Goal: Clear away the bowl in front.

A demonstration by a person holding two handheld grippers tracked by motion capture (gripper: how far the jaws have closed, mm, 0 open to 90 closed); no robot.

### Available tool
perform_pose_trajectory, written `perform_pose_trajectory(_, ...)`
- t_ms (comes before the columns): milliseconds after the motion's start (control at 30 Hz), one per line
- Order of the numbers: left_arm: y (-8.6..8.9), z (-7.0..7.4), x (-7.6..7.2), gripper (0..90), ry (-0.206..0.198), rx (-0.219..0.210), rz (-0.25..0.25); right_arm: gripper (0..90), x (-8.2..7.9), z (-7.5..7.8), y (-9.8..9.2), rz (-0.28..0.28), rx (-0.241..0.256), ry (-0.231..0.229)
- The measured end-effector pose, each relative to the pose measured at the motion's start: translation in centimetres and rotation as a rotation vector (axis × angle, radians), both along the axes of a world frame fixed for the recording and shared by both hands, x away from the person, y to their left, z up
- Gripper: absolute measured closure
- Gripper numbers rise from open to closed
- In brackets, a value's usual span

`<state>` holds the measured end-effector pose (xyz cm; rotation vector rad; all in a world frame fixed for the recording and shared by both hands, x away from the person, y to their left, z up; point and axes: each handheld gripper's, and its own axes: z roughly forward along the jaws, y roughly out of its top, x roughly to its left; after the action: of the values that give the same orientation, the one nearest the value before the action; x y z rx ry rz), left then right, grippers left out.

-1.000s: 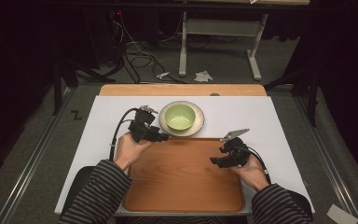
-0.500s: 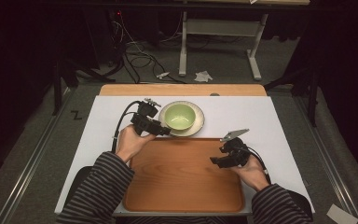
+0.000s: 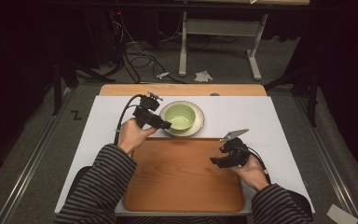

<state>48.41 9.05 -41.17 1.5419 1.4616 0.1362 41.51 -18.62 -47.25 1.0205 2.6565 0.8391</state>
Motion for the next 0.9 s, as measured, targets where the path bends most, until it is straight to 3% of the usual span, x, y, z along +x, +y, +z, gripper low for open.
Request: perform_pose_trajectory(900,-1.0,-0.6,3.6,40.3,0.039,0.039,0.031,40.1,0.0,0.0,0.0,0.0,0.003,0.002)
